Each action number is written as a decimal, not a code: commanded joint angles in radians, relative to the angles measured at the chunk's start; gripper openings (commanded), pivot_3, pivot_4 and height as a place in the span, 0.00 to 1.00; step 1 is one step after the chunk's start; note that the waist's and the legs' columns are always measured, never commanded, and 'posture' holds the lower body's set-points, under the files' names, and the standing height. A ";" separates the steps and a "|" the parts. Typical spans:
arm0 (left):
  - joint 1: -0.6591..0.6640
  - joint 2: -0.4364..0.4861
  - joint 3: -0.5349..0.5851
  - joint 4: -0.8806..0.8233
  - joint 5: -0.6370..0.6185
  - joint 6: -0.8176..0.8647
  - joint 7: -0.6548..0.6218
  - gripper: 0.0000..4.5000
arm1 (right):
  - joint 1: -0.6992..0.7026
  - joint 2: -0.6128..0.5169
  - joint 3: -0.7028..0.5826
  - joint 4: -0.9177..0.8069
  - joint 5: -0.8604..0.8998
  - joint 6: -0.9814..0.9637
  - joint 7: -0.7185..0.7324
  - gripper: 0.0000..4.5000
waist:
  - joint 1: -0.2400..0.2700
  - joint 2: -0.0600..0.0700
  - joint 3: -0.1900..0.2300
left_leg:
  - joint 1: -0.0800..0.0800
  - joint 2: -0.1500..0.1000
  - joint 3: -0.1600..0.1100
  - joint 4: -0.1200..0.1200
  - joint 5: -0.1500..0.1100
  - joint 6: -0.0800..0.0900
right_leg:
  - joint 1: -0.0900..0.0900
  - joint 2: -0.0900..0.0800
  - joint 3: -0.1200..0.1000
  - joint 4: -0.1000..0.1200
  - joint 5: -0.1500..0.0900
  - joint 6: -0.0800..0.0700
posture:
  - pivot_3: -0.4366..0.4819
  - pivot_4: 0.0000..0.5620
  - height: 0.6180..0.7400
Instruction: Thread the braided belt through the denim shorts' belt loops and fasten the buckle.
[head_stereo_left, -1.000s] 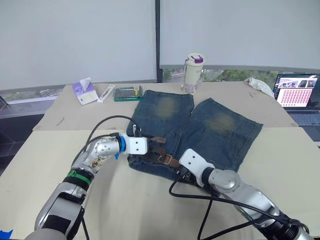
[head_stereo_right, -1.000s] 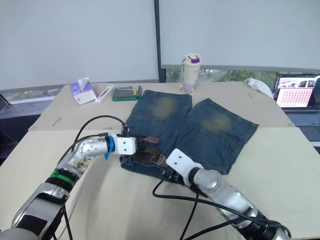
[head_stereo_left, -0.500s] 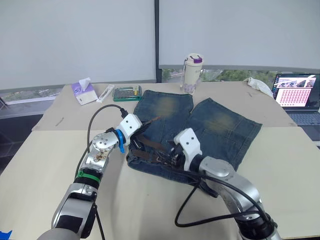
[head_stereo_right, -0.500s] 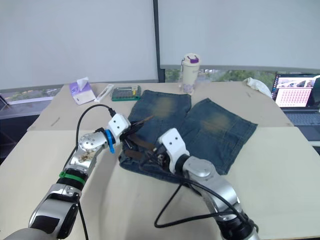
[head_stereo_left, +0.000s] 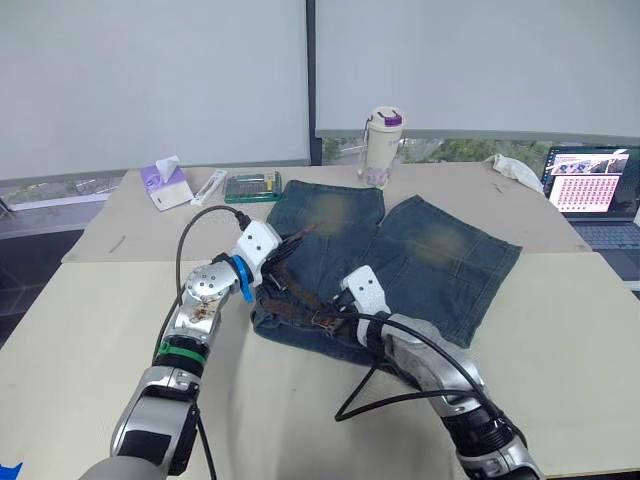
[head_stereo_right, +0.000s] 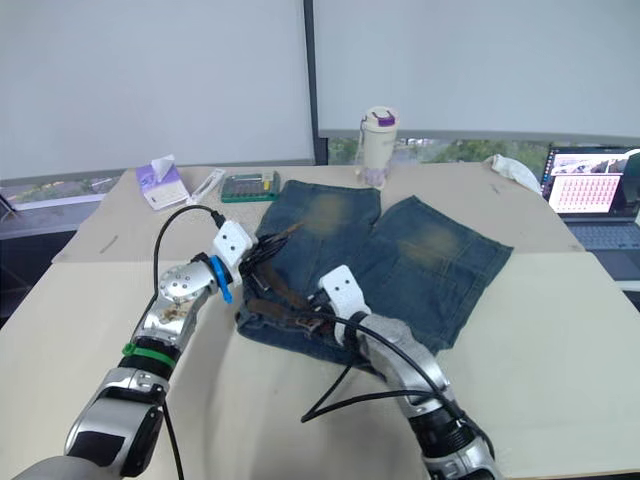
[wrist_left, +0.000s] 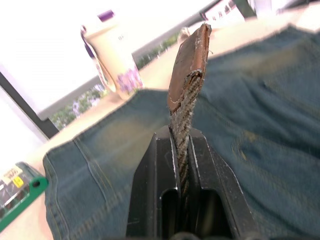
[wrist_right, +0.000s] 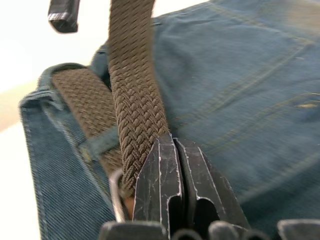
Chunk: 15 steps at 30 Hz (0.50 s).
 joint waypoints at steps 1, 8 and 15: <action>-0.029 -0.014 0.010 -0.061 -0.027 0.002 -0.005 0.00 | -0.011 0.004 0.043 0.024 -0.028 -0.032 0.036 0.00 | 0.000 0.000 0.000 | 0.000 0.000 0.000 0.000 0.000 0.000 | 0.000 0.000 0.000 0.002 0.000 0.000 | 0.48 0.27 1.00; 0.000 -0.091 -0.001 -0.137 -0.063 0.061 0.013 0.00 | -0.034 -0.012 0.093 0.084 -0.108 -0.113 0.068 0.00 | 0.000 0.000 0.000 | 0.001 0.000 0.000 0.000 0.000 0.000 | 0.000 0.000 0.000 0.002 0.000 0.000 | 0.48 0.27 1.00; 0.054 -0.137 -0.049 -0.183 -0.046 0.101 -0.011 0.00 | -0.029 0.022 0.034 0.068 -0.096 -0.105 0.067 0.00 | -0.005 0.001 -0.002 | 0.001 0.000 0.000 0.000 0.000 0.000 | 0.000 0.000 0.000 0.002 0.000 0.000 | 0.48 0.27 1.00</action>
